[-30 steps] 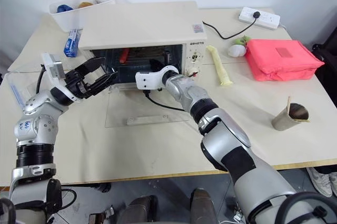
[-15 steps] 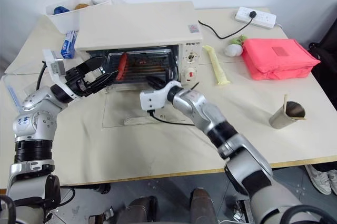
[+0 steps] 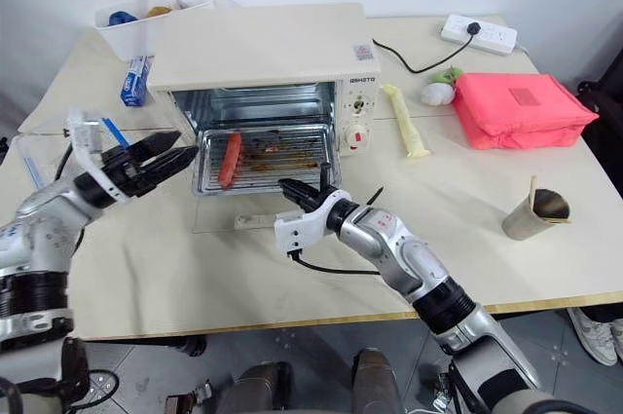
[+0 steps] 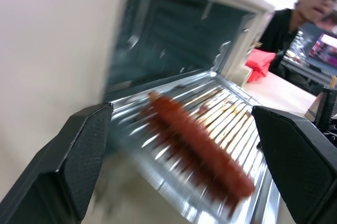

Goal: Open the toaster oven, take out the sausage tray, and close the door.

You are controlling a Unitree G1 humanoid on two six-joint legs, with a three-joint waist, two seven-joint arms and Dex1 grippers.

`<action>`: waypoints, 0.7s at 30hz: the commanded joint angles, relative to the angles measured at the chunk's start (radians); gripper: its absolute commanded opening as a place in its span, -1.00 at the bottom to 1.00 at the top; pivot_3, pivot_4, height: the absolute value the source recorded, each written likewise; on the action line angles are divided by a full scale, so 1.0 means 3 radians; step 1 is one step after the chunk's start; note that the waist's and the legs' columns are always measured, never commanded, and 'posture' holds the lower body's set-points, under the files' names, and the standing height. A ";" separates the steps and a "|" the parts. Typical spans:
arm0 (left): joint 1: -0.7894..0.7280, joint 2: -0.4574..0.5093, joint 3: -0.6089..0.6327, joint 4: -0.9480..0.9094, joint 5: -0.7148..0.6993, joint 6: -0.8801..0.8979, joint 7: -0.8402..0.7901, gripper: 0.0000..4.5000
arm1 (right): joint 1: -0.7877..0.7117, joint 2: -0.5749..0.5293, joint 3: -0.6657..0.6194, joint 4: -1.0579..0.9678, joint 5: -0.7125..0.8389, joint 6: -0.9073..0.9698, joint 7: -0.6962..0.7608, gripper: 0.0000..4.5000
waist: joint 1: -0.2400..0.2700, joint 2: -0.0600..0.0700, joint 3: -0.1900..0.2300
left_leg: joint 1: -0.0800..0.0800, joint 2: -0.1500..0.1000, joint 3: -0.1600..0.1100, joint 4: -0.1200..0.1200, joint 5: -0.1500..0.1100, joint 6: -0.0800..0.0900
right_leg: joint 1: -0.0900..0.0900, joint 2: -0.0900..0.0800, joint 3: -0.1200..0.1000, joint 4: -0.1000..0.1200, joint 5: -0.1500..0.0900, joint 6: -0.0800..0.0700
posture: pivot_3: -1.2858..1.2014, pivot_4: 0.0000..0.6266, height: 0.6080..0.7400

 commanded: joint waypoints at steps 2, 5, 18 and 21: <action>0.0084 0.0156 0.0250 -0.0320 -0.0359 0.0698 0.0258 1.00 | 0.0018 -0.0088 -0.0119 -0.0265 0.0022 -0.0143 -0.0004 -0.99 | 0.0040 0.0000 0.0000 | 0.0000 0.0000 -0.0001 0.0002 0.0000 0.0000 | 0.0001 0.0000 0.0001 0.0000 0.0000 0.0000 | 0.03 -0.52 1.00; 0.0171 0.0233 0.0362 -0.0453 -0.0680 0.1391 0.0418 1.00 | -0.0001 -0.0179 -0.0163 -0.0295 0.0085 -0.0299 -0.0029 -0.99 | 0.0068 0.0000 0.0000 | 0.0001 -0.0001 -0.0001 0.0003 0.0000 0.0001 | 0.0001 0.0000 0.0007 0.0000 0.0000 0.0000 | 0.03 -0.52 1.00; 0.0101 -0.0121 0.0410 -0.0514 -0.0884 0.1772 0.0886 0.92 | -0.0206 -0.0142 -0.0124 -0.0080 0.0188 -0.0771 0.0060 -1.00 | 0.0080 -0.0003 -0.0002 | 0.0003 -0.0001 0.0001 0.0004 -0.0001 0.0001 | 0.0001 -0.0001 0.0009 0.0000 0.0000 0.0000 | 0.03 -0.52 1.00; 0.0056 -0.0211 0.0497 -0.0505 -0.0988 0.1853 0.1017 0.60 | -0.0271 -0.0114 -0.0136 -0.0020 0.0195 -0.0837 0.0070 -1.00 | 0.0078 -0.0003 -0.0002 | 0.0002 -0.0001 0.0001 0.0004 -0.0001 0.0001 | 0.0001 -0.0001 0.0009 -0.0001 0.0000 -0.0001 | 0.03 -0.52 1.00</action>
